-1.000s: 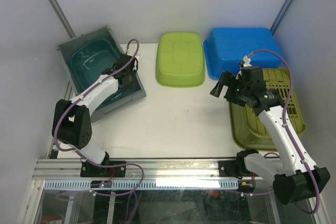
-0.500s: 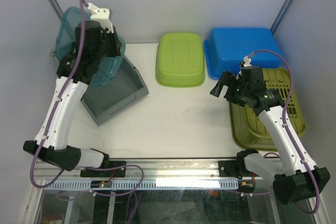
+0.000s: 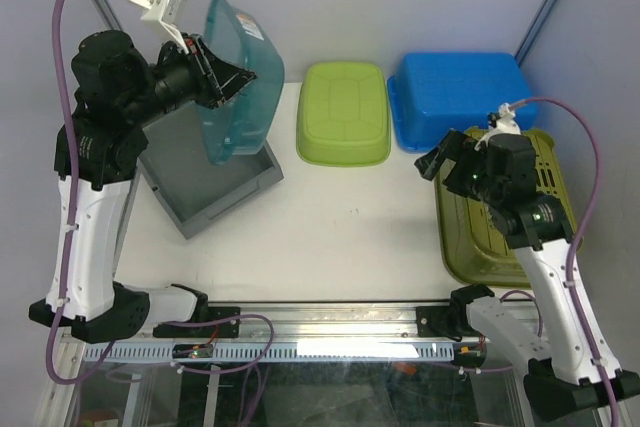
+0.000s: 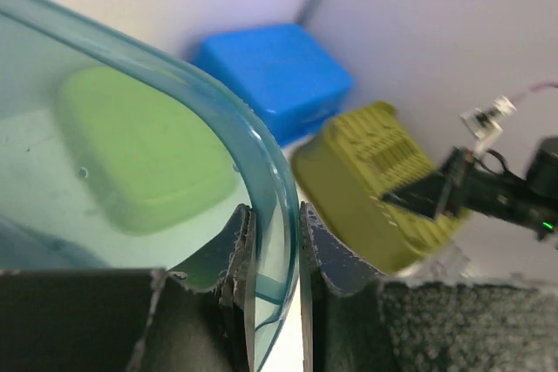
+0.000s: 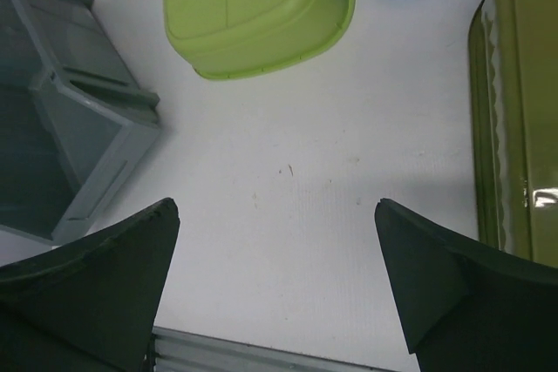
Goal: Turn the large container upside down
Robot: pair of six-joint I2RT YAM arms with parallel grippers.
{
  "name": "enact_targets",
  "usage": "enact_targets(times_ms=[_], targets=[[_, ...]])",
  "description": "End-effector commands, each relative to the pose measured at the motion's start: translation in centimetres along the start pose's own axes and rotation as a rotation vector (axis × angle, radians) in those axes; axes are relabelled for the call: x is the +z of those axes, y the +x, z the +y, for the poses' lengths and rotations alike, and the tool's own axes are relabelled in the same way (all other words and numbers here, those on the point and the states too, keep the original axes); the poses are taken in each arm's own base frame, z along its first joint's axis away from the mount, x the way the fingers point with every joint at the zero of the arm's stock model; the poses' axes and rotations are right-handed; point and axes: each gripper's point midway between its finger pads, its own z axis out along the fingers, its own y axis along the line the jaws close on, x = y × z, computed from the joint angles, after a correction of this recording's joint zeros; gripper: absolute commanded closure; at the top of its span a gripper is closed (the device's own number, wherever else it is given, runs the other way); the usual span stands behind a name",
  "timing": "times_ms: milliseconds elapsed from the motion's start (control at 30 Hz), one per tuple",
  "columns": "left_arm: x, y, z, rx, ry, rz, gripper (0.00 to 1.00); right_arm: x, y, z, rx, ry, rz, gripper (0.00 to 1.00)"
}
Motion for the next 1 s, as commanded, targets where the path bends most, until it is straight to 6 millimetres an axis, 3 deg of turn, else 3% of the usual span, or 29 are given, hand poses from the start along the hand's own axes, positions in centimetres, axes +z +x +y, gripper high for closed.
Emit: enact_targets(times_ms=[0,200,400,500,633,867,967], targets=[[-4.4,-3.4,-8.9,-0.033,0.396,-0.088,1.0,-3.9,-5.7,1.1,0.012,-0.006,-0.256,0.01],[-7.5,-2.5,-13.3,-0.178,0.678,-0.058,1.0,-8.8,-9.4,0.8,0.005,0.045,-0.439,0.01],[-10.0,-1.0,-15.3,-0.306,0.858,-0.034,1.0,-12.7,-11.6,0.3,0.005,0.069,-0.585,0.01],[-10.7,-0.4,-15.7,-0.35,0.896,-0.031,1.0,-13.1,-11.7,0.3,0.006,0.069,-0.593,0.01],[-10.9,0.6,-15.6,-0.41,0.921,-0.054,1.0,-12.3,-11.1,0.8,0.024,0.042,-0.554,0.01],[-10.2,3.9,-13.0,-0.586,0.908,-0.177,1.0,-11.6,-10.3,2.0,0.03,-0.015,-0.486,0.01],[-9.6,6.4,-11.8,-0.662,0.897,-0.223,1.0,-11.4,-9.8,2.3,0.039,-0.033,-0.462,0.01]])
